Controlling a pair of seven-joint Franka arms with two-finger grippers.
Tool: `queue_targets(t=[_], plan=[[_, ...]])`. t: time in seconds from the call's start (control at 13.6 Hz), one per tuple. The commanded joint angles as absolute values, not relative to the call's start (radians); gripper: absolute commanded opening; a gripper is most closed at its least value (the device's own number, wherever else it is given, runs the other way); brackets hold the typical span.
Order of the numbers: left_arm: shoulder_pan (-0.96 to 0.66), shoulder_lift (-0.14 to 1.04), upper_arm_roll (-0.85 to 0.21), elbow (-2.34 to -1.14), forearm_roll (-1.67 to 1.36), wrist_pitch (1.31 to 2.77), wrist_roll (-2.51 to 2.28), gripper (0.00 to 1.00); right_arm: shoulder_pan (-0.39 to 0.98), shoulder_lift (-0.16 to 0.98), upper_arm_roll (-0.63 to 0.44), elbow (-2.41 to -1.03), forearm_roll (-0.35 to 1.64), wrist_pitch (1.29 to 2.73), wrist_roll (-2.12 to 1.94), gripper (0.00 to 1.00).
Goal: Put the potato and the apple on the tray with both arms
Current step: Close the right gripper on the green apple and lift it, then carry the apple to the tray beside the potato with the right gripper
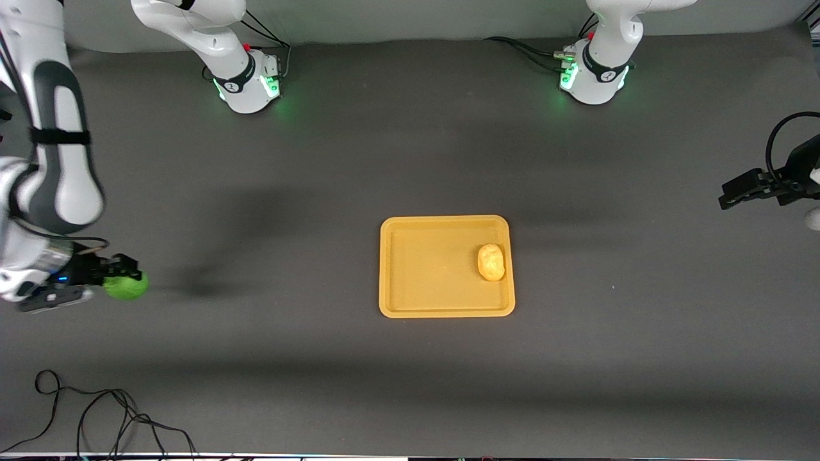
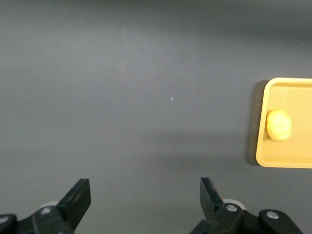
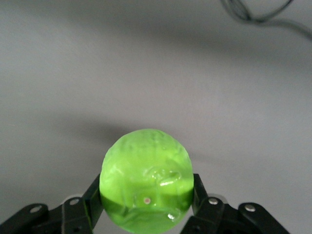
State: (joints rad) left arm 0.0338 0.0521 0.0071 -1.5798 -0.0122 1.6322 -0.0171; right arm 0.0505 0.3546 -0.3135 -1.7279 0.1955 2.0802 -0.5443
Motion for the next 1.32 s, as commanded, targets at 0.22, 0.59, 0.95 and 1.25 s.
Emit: queue_targets(t=[0.22,0.59,0.95,1.25], plan=[[0.034,0.049,0.002,-1.508,-0.008,1.569,-0.02,1.0,0.188,0.367,-0.316,-1.439,0.135,1.81,-0.334,0.34],[-0.021,0.054,0.035,-1.517,0.005,1.529,-0.018,1.0,0.458,0.399,-0.313,-1.342,0.104,1.753,0.129,0.33],[-0.015,0.051,0.037,-1.517,0.002,1.528,-0.008,1.0,0.76,0.584,-0.311,-1.16,0.107,1.741,0.596,0.3],[-0.018,0.055,0.037,-1.523,-0.002,1.554,-0.008,1.0,0.821,0.765,-0.182,-0.982,0.11,1.759,0.863,0.29]])
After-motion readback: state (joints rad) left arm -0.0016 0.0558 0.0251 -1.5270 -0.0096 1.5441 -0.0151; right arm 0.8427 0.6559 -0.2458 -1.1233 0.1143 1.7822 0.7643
